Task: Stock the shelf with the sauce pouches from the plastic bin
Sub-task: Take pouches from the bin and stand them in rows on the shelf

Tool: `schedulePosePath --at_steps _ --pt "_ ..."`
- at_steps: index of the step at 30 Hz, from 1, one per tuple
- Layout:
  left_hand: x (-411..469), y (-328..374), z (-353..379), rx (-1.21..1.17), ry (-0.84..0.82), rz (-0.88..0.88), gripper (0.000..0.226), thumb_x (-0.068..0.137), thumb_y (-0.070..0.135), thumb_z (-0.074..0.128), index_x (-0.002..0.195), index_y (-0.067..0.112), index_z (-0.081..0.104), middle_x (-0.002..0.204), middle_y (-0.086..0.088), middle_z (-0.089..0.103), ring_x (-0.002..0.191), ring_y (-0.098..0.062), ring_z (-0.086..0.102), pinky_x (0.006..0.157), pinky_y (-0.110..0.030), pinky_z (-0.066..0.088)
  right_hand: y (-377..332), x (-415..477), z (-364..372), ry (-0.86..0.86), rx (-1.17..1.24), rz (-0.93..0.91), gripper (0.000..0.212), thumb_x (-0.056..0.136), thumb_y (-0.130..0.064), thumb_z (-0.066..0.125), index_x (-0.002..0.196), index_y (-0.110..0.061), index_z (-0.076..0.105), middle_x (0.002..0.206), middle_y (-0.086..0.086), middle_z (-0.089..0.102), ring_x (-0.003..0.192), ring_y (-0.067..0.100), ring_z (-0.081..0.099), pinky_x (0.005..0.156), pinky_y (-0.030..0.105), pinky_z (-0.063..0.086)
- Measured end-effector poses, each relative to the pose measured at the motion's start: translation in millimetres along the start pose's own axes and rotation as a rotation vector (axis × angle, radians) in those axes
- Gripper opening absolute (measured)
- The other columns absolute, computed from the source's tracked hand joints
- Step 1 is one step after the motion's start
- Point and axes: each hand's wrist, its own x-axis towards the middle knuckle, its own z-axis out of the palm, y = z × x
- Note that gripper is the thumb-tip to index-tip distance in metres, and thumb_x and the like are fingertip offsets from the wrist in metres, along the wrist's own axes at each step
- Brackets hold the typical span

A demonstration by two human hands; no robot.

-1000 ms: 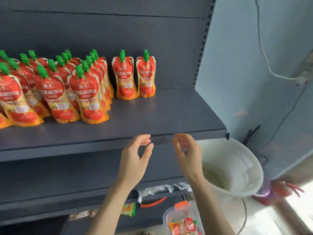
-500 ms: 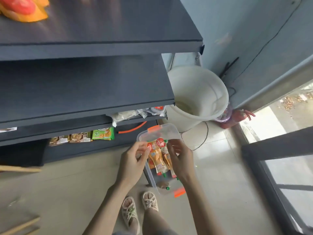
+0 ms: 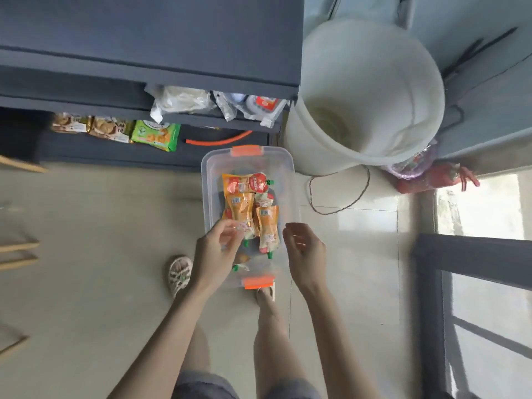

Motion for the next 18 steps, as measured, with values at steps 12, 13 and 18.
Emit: schedulePosePath --at_steps 12,13,18 --pt "67.4 -138.9 111.1 0.114 0.049 -0.342 0.019 0.089 0.012 0.059 0.107 0.006 0.061 0.097 0.002 0.061 0.087 -0.011 0.056 0.067 -0.002 0.037 158.3 101.8 74.8 -0.253 -0.083 0.168 0.019 0.093 -0.013 0.053 0.107 -0.004 0.063 0.101 0.004 0.068 0.079 0.01 0.059 0.074 0.022 0.043" --pt "79.2 -151.1 118.3 0.111 0.046 -0.371 0.02 0.089 0.013 0.059 0.108 0.006 0.06 0.1 0.002 0.06 0.09 -0.011 0.055 0.071 -0.006 0.038 169.3 109.6 83.7 -0.266 -0.102 0.186 0.022 0.094 -0.014 0.052 0.111 -0.005 0.062 0.106 0.004 0.067 0.086 0.013 0.06 0.076 0.021 0.042" --pt "133.4 -210.5 151.9 0.112 0.033 -0.515 0.036 0.089 0.025 0.06 0.121 0.012 0.051 0.121 -0.001 0.057 0.108 -0.016 0.055 0.084 -0.025 0.039 222.2 150.0 129.6 -0.259 -0.148 0.3 0.044 0.094 -0.024 0.051 0.136 -0.013 0.043 0.135 0.009 0.053 0.124 0.026 0.049 0.101 0.036 0.04"
